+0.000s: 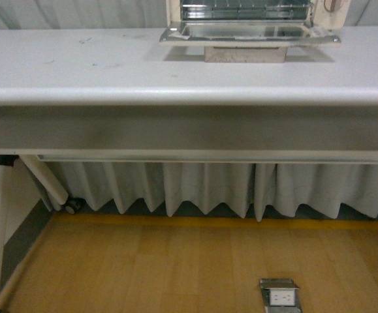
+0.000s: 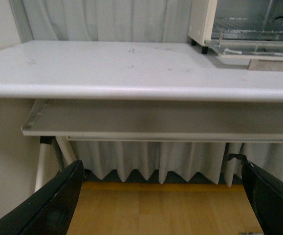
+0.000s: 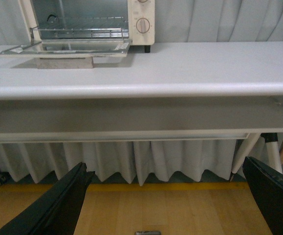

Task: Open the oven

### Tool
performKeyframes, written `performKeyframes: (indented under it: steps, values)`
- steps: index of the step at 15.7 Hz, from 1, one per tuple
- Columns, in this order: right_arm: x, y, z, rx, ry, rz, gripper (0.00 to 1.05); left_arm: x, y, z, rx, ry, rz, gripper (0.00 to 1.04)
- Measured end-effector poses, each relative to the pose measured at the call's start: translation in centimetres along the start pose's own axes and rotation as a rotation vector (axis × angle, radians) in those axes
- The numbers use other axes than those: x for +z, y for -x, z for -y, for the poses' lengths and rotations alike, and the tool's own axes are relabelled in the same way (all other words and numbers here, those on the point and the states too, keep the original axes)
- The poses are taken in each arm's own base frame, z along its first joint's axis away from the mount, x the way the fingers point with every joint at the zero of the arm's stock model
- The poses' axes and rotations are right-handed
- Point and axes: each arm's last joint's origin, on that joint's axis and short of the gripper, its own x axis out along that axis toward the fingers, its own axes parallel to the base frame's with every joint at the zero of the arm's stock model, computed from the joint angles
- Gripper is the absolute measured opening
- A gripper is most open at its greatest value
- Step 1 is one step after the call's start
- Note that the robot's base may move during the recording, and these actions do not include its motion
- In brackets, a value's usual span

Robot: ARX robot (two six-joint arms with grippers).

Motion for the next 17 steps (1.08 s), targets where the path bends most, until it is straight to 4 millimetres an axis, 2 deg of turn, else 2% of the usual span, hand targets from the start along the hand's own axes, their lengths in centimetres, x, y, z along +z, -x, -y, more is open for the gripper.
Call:
performKeyframes:
  steps: [17]
  values:
    - [-0.01, 0.00, 0.00, 0.000, 0.000, -0.001, 0.98, -0.02, 0.00, 0.00, 0.000, 0.000, -0.002, 0.98]
